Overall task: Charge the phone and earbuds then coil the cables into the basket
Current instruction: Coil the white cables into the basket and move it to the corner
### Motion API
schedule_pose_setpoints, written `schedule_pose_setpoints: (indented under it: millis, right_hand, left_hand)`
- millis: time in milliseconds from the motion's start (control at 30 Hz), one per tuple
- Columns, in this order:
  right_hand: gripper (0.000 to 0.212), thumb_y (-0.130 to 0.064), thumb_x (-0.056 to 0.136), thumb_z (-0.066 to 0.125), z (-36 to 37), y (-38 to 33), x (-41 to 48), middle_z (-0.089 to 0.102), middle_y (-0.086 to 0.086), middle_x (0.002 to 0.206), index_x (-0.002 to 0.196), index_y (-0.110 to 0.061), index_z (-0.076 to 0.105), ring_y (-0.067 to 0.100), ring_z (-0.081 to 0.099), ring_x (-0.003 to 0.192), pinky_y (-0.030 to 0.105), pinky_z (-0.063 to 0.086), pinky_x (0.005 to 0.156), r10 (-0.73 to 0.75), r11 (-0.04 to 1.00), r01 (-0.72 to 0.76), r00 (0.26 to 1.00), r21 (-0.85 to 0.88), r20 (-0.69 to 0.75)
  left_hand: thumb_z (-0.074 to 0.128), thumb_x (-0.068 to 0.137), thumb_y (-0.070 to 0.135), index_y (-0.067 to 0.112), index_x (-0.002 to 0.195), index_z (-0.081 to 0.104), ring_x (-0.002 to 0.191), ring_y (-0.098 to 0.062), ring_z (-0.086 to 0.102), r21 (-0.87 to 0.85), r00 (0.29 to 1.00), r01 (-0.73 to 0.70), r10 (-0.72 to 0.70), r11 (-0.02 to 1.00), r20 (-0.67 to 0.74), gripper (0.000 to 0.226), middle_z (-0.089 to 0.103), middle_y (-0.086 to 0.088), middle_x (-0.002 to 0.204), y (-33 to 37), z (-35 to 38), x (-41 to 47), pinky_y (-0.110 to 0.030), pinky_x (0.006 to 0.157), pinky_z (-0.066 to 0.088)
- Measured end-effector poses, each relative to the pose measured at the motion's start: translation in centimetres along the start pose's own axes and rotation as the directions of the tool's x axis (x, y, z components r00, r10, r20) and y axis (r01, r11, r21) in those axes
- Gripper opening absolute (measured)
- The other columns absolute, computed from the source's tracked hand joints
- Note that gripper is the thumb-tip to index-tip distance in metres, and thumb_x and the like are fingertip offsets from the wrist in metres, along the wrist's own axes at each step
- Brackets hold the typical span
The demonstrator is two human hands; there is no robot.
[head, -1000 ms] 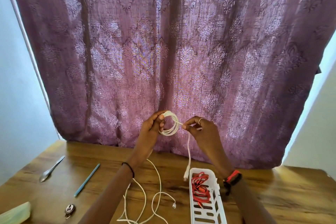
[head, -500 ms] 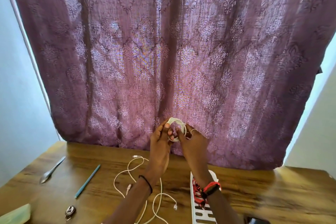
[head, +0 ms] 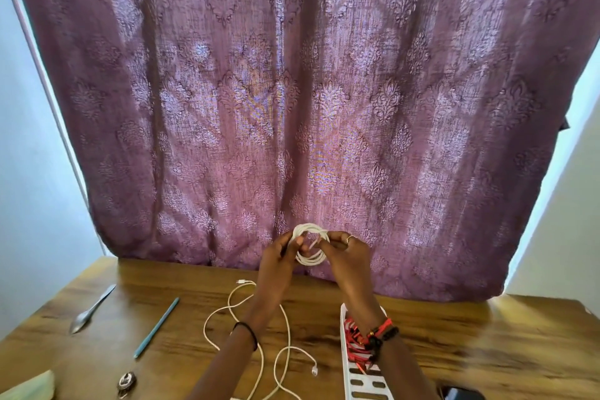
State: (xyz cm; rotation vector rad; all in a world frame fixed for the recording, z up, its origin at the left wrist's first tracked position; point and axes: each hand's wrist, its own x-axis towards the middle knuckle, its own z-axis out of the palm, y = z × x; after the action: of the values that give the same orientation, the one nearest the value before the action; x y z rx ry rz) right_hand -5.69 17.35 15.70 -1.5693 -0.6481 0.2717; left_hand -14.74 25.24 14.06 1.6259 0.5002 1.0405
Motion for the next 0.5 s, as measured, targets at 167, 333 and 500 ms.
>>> schedule_pose_setpoints:
  millis: [167, 333, 500]
  right_hand:
    - [0.003, -0.003, 0.081, 0.067, -0.6, -1.0, -0.4, 0.056, -0.010, 0.040, 0.078, -0.005, 0.067, -0.003, 0.046, 0.033, 0.010, 0.035, 0.035, 0.153, 0.962, -0.179, 0.978, 0.205, 0.139]
    - [0.011, -0.007, 0.084, 0.060, -1.5, -1.4, 0.1, 0.056, -0.005, 0.046, 0.075, -0.011, 0.066, 0.001, 0.032, 0.033, 0.010, 0.021, 0.033, 0.293, 0.812, -0.475, 0.835, 0.340, 0.465]
    - [0.015, -0.008, 0.084, 0.049, -1.7, -1.9, 0.5, 0.052, -0.004, 0.046, 0.079, -0.015, 0.061, 0.005, 0.037, 0.036, 0.013, 0.025, 0.036, 0.340, 0.758, -0.529, 0.819, 0.381, 0.462]
  left_hand:
    - [0.050, 0.094, 0.007, 0.021, 0.086, 0.061, 0.071, -0.011, 0.058, 0.089, 1.000, 0.001, -0.001, 0.996, 0.009, 0.019, 0.064, 0.003, 0.076, -1.5, -0.5, 0.5, -0.037, 0.071, 0.050]
    - [0.049, 0.094, 0.008, 0.014, 0.094, 0.063, 0.083, -0.017, 0.062, -0.172, 0.987, 0.161, -0.162, 0.972, 0.003, 0.015, 0.068, -0.002, 0.085, -1.7, 0.3, -0.1, -0.039, 0.071, 0.055]
    - [0.059, 0.086, 0.025, 0.007, 0.096, 0.066, 0.079, -0.007, 0.064, -0.007, 0.996, 0.062, -0.062, 0.998, -0.059, 0.021, 0.070, -0.006, 0.087, -2.3, 0.5, 0.2, -0.032, 0.074, 0.052]
